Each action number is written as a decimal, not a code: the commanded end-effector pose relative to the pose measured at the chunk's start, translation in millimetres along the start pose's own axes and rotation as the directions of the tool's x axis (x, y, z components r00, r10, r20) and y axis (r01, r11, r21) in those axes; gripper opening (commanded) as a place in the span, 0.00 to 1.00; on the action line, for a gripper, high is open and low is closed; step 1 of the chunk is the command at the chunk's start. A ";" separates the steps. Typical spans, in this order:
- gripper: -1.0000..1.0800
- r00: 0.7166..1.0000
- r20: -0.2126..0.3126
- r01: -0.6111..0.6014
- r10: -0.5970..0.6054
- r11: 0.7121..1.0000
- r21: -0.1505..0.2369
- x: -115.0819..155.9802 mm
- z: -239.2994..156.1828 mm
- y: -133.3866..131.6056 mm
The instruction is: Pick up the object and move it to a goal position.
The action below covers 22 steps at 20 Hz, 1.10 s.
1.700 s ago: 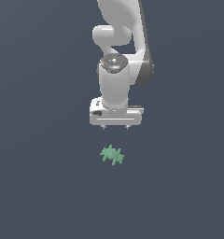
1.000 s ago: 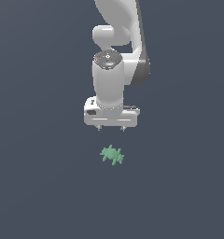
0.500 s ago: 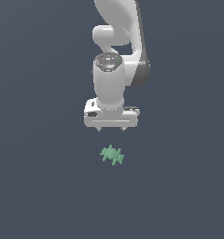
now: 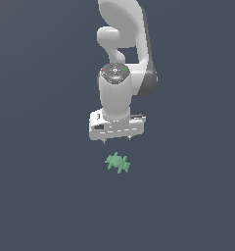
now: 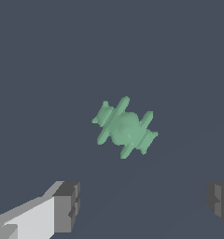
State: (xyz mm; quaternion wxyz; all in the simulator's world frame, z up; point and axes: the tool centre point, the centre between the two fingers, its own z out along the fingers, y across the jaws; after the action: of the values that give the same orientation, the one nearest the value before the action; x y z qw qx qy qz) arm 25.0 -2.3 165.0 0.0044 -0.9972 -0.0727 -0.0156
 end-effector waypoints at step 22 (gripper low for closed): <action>0.96 0.783 0.029 0.621 -0.621 0.784 0.006 23.0 63.9 2.0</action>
State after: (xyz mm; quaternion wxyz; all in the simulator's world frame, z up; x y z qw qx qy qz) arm 48.4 -0.4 106.1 -0.0041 -0.9267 -0.3758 -0.0025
